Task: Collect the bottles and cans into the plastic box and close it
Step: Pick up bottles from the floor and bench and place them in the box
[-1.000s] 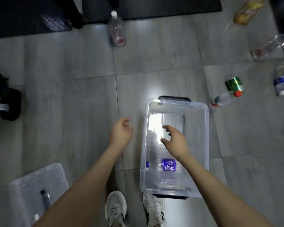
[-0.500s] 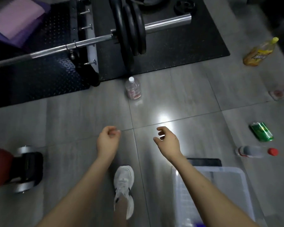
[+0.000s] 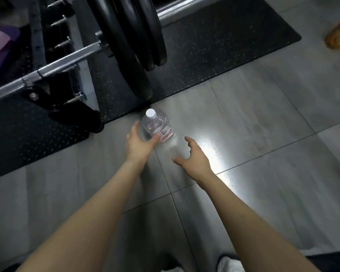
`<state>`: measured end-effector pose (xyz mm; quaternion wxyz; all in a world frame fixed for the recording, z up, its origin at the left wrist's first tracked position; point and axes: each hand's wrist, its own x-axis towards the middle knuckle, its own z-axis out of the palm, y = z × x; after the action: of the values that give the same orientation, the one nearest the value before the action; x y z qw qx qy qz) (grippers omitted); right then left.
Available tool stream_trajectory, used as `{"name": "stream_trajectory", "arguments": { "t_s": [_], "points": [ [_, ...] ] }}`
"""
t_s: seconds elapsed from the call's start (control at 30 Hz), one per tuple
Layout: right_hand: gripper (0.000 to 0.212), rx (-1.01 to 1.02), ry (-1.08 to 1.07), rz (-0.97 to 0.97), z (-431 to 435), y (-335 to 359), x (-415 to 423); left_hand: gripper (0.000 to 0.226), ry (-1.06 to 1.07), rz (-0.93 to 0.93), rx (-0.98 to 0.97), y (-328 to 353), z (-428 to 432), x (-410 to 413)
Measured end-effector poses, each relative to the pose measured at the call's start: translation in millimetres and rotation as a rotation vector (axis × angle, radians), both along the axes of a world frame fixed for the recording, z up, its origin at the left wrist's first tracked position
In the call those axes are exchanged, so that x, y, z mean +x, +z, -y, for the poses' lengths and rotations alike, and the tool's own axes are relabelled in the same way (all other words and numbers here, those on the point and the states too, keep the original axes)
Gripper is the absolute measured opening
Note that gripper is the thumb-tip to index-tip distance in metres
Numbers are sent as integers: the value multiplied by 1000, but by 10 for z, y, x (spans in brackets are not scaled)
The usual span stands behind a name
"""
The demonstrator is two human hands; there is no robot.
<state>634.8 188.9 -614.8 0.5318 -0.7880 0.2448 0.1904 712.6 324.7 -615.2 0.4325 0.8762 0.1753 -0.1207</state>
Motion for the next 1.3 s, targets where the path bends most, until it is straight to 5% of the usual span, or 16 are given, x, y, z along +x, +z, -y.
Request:
{"name": "stream_trajectory", "arguments": {
  "t_s": [0.2, 0.33, 0.43, 0.83, 1.03, 1.3],
  "points": [
    [79, 38, 20, 24, 77, -589, 417, 88, -9, 116, -44, -575, 158, 641],
    [82, 68, -13, 44, 130, -733, 524, 45, 21, 149, -151, -673, 193, 703],
    [88, 73, -50, 33, 154, -617, 366, 34, -35, 180, -151, -467, 201, 514],
    [128, -113, -8, -79, 245, 938, -1143, 30, -147, -169, -347, 1425, 411, -1119],
    [105, -226, 6, -43, 478, 1553, -2085, 19, -165, -281, -443, 1973, 549, -1979],
    [103, -241, 39, -79, 899, 1868, -3511, 30, -255, -372, -532, 2190, 774, -3386]
  ]
}}
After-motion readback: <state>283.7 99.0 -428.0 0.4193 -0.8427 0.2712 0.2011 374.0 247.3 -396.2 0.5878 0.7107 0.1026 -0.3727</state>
